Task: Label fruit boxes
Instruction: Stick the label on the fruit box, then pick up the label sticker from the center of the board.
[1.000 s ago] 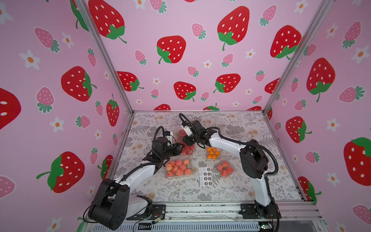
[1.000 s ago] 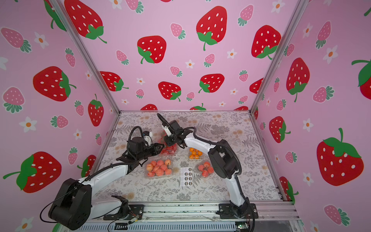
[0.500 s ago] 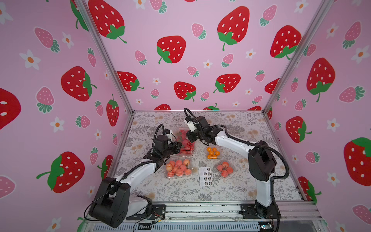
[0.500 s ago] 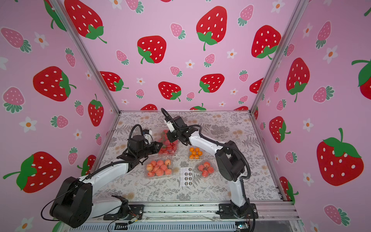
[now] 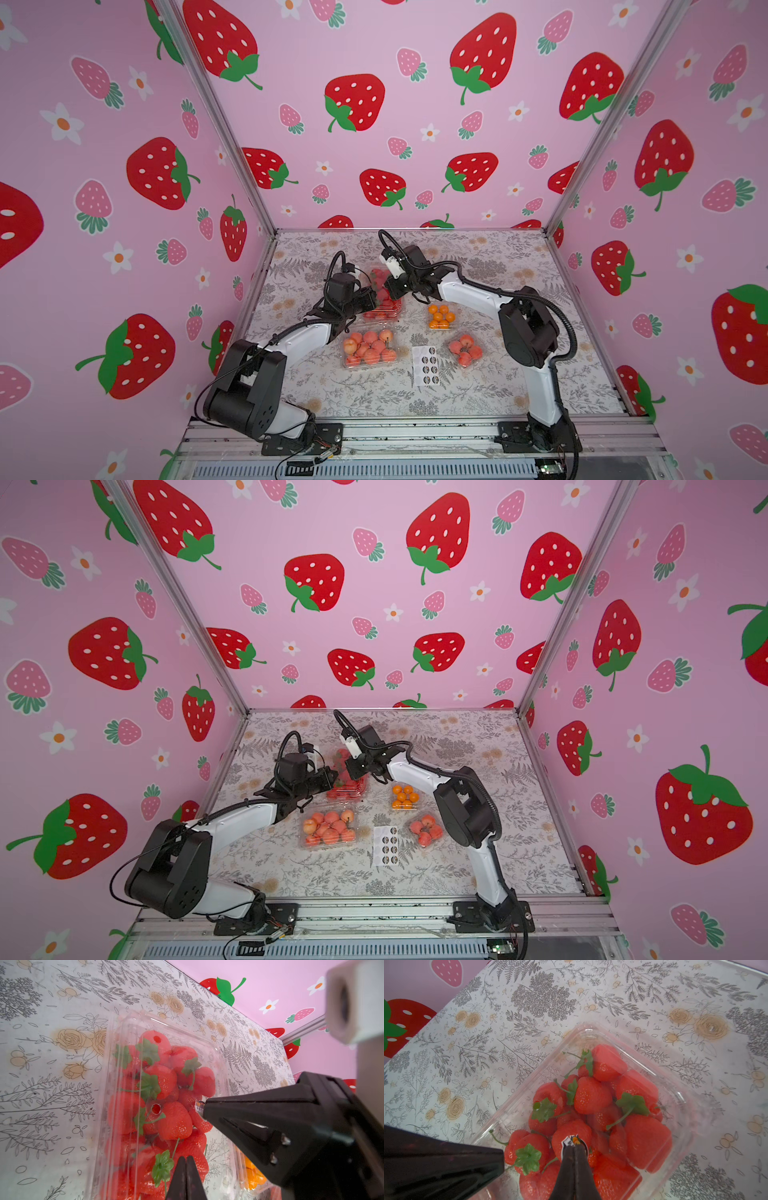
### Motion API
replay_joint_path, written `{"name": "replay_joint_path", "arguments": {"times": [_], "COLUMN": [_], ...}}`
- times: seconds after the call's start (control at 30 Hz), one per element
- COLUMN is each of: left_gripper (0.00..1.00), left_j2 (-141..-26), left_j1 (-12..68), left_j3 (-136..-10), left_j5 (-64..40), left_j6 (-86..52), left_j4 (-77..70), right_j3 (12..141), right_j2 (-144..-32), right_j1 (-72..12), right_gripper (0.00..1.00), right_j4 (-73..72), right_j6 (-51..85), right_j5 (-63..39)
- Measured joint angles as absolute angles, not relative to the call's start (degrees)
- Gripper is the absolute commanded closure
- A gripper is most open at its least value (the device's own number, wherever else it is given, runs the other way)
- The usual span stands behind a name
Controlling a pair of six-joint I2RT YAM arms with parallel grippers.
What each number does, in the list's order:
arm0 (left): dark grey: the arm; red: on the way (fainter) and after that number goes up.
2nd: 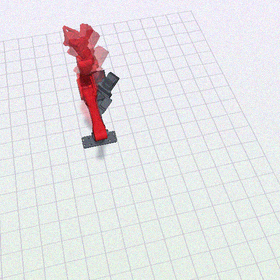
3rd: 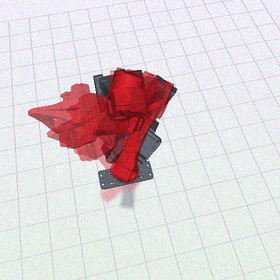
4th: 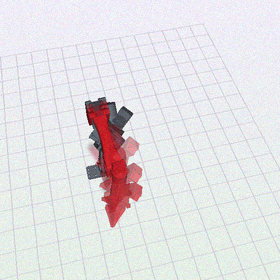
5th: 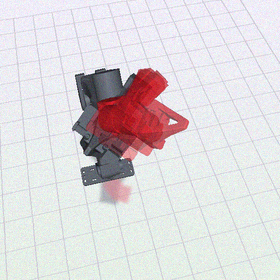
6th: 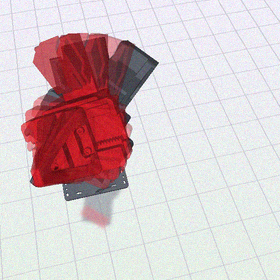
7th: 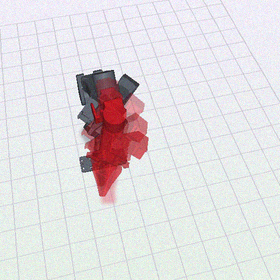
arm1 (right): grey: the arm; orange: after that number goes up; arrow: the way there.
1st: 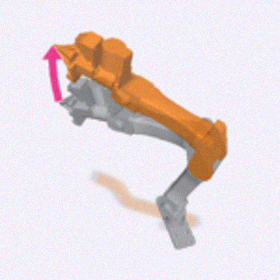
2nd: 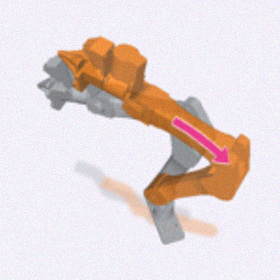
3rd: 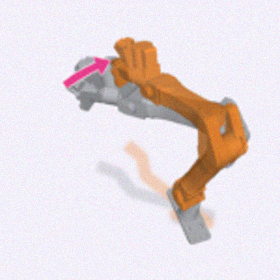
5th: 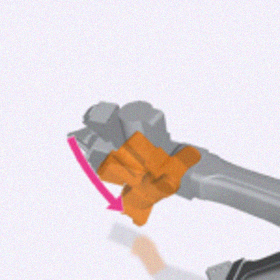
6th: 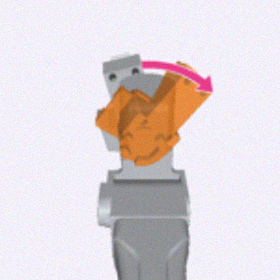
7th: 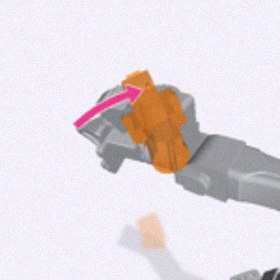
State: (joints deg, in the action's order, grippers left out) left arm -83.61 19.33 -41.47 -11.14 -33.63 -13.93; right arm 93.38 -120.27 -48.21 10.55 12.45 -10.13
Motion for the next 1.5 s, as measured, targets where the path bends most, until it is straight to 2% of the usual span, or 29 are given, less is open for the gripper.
{"name": "replay_joint_path", "arguments": {"times": [0.43,0.63,0.73,0.77,0.83,0.87,0.9,0.93,1.27,1.5], "left_gripper": [0.93,0.89,0.76,0.66,0.32,0.17,0.04,0.01,0.01,0.0], "left_j2": [-85.71,-81.93,-77.19,-75.44,-71.42,-69.63,-67.55,-65.8,-55.61,-53.21], "left_j1": [19.33,19.46,20.32,20.82,22.11,22.7,23.55,24.27,40.21,47.24], "left_j3": [-42.65,-42.63,-42.54,-42.33,-41.23,-40.62,-39.99,-39.59,-37.28,-32.73], "left_j5": [-10.92,-10.94,-10.94,-10.96,-10.98,-10.98,-11.0,-11.03,-10.15,-7.35], "left_j6": [-33.67,-33.56,-32.8,-32.62,-32.08,-31.79,-31.57,-31.53,-30.87,-31.94], "left_j4": [-14.41,-13.87,-13.3,-13.34,-13.39,-13.28,-12.82,-12.08,-5.56,-3.36], "right_j3": [95.35,92.05,86.37,84.86,80.73,78.65,76.12,73.58,52.21,42.68], "right_j2": [-122.52,-119.02,-112.66,-110.37,-104.79,-102.08,-98.94,-95.77,-73.56,-67.77], "right_j1": [-48.4,-48.8,-49.01,-49.01,-49.04,-49.04,-49.15,-49.19,-50.26,-59.96], "right_gripper": [0.99,0.93,0.7,0.62,0.49,0.39,0.16,0.0,0.01,0.01], "right_j4": [9.28,9.06,8.67,8.36,7.16,6.31,5.41,4.75,3.62,5.23], "right_j6": [13.85,13.69,13.82,13.69,13.72,13.76,14.04,13.93,17.54,20.88], "right_j5": [-11.88,-10.83,-9.61,-9.41,-8.43,-8.08,-7.57,-6.7,0.1,6.7]}}
